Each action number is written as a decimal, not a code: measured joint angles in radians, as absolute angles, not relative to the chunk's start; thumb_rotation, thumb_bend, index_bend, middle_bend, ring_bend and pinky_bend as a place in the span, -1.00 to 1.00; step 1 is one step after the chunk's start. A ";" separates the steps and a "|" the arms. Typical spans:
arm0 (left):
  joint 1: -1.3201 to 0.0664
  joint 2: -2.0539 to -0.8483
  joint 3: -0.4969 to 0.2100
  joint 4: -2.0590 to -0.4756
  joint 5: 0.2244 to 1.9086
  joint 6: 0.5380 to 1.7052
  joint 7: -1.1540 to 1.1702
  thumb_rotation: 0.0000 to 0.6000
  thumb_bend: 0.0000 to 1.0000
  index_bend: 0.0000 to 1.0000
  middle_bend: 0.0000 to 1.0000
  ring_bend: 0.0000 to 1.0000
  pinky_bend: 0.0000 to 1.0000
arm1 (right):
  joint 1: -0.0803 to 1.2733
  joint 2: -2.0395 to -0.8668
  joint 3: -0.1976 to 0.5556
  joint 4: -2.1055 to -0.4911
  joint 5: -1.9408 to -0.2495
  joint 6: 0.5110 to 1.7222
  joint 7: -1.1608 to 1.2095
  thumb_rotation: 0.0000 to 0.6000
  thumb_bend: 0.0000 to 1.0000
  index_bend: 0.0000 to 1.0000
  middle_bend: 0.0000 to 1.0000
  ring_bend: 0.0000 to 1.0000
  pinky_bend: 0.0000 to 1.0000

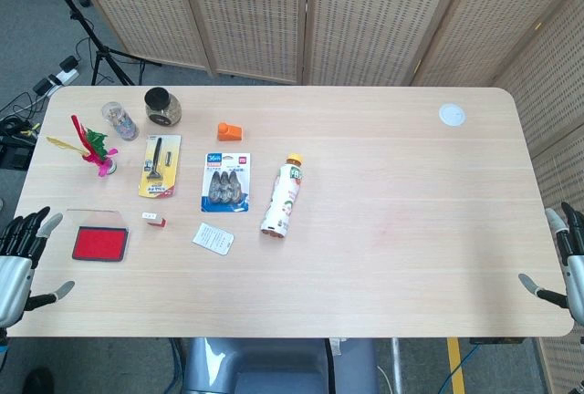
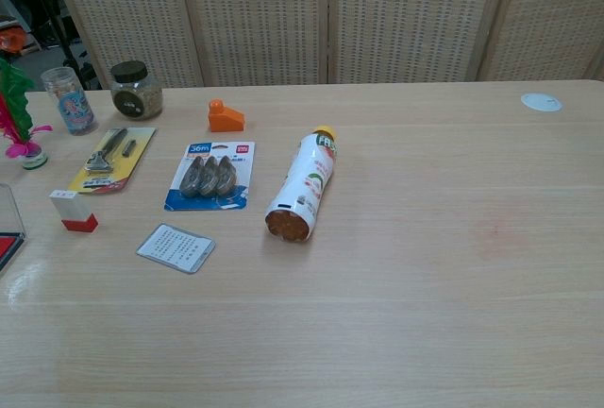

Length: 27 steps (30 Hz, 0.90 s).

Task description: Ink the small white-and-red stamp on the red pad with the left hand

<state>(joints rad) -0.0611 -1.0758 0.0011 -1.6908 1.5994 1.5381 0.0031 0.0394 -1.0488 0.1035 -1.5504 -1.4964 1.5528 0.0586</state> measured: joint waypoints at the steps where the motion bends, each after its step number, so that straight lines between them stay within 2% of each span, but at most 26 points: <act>1: -0.061 -1.076 0.001 -1.691 1.599 1.538 0.003 1.00 -1.00 -1.00 -1.00 -1.00 -1.00 | 0.040 -1.049 0.104 -1.550 -1.496 1.553 0.060 1.00 -1.00 -0.99 -1.00 -1.00 -1.00; 12: -0.062 -1.077 0.002 -1.690 1.600 1.535 0.009 1.00 -1.00 -1.00 -1.00 -1.00 -1.00 | 0.040 -1.054 0.108 -1.539 -1.495 1.558 0.085 1.00 -1.00 -0.99 -1.00 -1.00 -1.00; 13: -0.063 -1.077 0.003 -1.690 1.599 1.532 0.009 1.00 -1.00 -1.00 -0.86 -0.90 -0.96 | 0.040 -1.054 0.108 -1.539 -1.495 1.557 0.089 1.00 -1.00 -0.99 -1.00 -1.00 -1.00; 15: -0.065 -1.077 0.003 -1.689 1.597 1.524 0.007 1.00 -1.00 -1.00 -0.22 -0.33 -0.55 | 0.041 -1.053 0.109 -1.539 -1.496 1.557 0.094 1.00 -1.00 -0.99 -1.00 -1.00 -1.00; 16: -0.068 -1.078 0.001 -1.686 1.592 1.519 0.003 1.00 -1.00 -1.00 0.25 0.12 -0.15 | 0.041 -1.053 0.109 -1.539 -1.496 1.557 0.095 1.00 -1.00 -0.99 -1.00 -1.00 -1.00; 17: -0.070 -1.080 -0.001 -1.684 1.587 1.516 0.001 1.00 -1.00 -1.00 0.59 0.46 0.21 | 0.041 -1.053 0.108 -1.540 -1.497 1.558 0.096 1.00 -1.00 -0.99 -1.00 -1.00 -1.00; 18: -0.073 -1.082 -0.003 -1.681 1.580 1.511 -0.002 1.00 -1.00 -1.00 0.73 0.59 0.38 | 0.040 -1.052 0.108 -1.540 -1.498 1.559 0.097 1.00 -1.00 -0.99 -1.00 -1.00 -1.00; 19: -0.077 -1.084 -0.004 -1.679 1.571 1.498 -0.006 1.00 -1.00 -1.00 0.86 0.73 0.55 | 0.040 -1.052 0.108 -1.540 -1.499 1.560 0.099 1.00 -1.00 -0.99 -1.00 -1.00 -1.00; 20: -0.081 -1.085 -0.005 -1.678 1.562 1.484 -0.011 1.00 -1.00 -1.00 0.94 0.81 0.64 | 0.039 -1.052 0.108 -1.540 -1.499 1.561 0.100 1.00 -1.00 -0.99 -1.00 -1.00 -1.00; 27: -0.139 -1.118 -0.029 -1.651 1.474 1.345 -0.018 1.00 -0.84 -0.82 1.00 0.89 0.73 | 0.038 -1.044 0.114 -1.538 -1.487 1.559 0.131 1.00 -1.00 -0.99 -1.00 -1.00 -1.00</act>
